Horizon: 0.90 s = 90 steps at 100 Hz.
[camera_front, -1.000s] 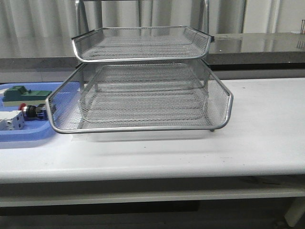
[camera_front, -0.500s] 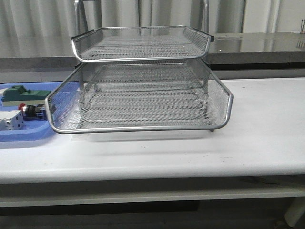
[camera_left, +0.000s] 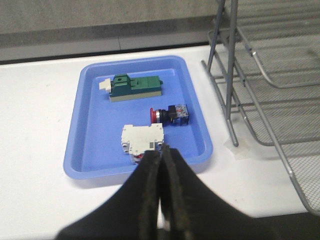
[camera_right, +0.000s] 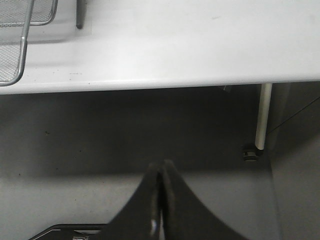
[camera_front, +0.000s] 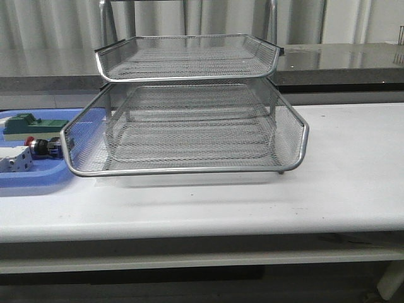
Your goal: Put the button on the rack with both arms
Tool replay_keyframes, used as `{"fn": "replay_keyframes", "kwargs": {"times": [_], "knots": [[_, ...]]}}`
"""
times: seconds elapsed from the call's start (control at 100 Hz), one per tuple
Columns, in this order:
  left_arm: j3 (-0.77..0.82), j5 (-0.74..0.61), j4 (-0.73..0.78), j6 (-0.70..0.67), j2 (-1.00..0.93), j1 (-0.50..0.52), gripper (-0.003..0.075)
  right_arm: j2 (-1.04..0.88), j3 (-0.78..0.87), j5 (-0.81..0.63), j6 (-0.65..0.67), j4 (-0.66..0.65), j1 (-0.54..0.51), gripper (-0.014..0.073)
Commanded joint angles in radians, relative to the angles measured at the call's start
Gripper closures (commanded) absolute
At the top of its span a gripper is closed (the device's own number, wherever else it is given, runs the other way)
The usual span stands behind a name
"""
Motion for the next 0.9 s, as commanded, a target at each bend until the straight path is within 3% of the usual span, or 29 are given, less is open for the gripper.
{"fn": "replay_keyframes", "kwargs": {"times": [0.0, 0.47, 0.79, 0.89], "knots": [[-0.137, 0.006, 0.019, 0.004, 0.118, 0.002, 0.0741, 0.003, -0.036, -0.058, -0.003, -0.016, -0.007, 0.0664], [-0.478, 0.14, 0.015, 0.184, 0.565, 0.001, 0.0741, 0.003, -0.036, -0.058, -0.003, -0.016, -0.007, 0.0664], [-0.504, 0.177, 0.015, 0.277, 0.633, -0.001, 0.0735, 0.003, -0.036, -0.058, -0.003, -0.016, -0.007, 0.0664], [-0.504, 0.18, 0.015, 0.288, 0.633, -0.001, 0.0668, 0.003, -0.036, -0.058, -0.003, -0.015, -0.007, 0.0664]]}}
